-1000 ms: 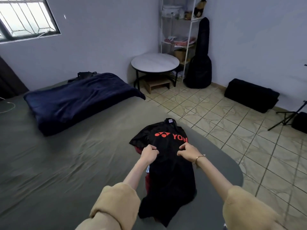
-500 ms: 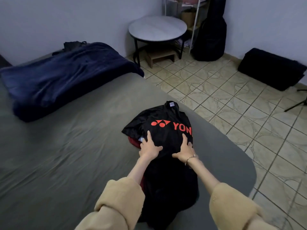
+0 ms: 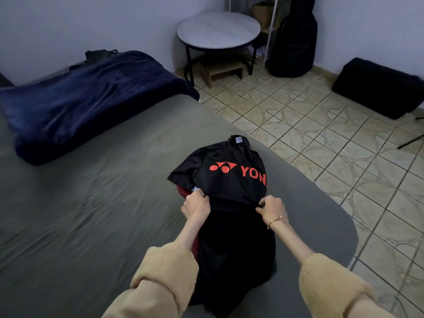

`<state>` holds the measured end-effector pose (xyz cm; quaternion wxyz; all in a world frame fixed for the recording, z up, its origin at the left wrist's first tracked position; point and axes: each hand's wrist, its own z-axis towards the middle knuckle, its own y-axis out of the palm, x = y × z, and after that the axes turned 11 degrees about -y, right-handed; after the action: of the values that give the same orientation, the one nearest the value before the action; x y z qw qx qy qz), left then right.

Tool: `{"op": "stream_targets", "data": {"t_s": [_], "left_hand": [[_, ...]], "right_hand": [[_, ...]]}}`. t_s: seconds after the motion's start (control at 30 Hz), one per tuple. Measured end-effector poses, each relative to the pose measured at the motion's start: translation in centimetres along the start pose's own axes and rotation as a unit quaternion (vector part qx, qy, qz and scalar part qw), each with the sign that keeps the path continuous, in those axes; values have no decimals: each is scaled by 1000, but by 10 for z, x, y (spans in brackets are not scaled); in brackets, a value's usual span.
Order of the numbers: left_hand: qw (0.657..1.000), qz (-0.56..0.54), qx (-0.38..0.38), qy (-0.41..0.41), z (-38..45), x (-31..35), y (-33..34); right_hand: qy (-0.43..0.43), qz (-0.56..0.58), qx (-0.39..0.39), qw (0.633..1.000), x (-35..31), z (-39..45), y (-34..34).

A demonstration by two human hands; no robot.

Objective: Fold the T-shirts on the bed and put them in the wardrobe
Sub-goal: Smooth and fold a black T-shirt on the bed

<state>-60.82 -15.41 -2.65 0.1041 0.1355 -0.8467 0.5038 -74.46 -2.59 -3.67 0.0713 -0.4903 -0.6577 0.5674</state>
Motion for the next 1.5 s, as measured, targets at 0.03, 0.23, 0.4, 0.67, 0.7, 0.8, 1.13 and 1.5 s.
{"op": "stream_targets", "data": {"t_s": [0.03,0.23,0.4,0.67,0.7,0.8,1.13,1.5], "left_hand": [[1000,20,15,11,-1,2,-2],[998,-21,43,27,-21,13,-26],[988,-151,-7,-1,-37,20,-57],[943,-332,-17,-15,-63,-15,-134],[936,-352,-11,-11,-66,-23,-146],[907,-421,-12,-24,-69,-59,-183],[814,-580,-42,-23,-65,-235,-294],[821,-557,-67,105,-143,-324,-371]], "right_hand": [[-9,-12,7,1000,-2,-2,-2],[-73,-29,94,992,-24,-21,-26],[-105,148,122,976,-49,-34,-52],[-184,292,37,938,-135,-99,-78],[-201,294,16,934,-145,-109,-77],[-280,179,-8,943,-173,-137,-69],[-394,86,75,912,-283,-230,17],[-403,68,-150,900,-383,-318,66]]}}
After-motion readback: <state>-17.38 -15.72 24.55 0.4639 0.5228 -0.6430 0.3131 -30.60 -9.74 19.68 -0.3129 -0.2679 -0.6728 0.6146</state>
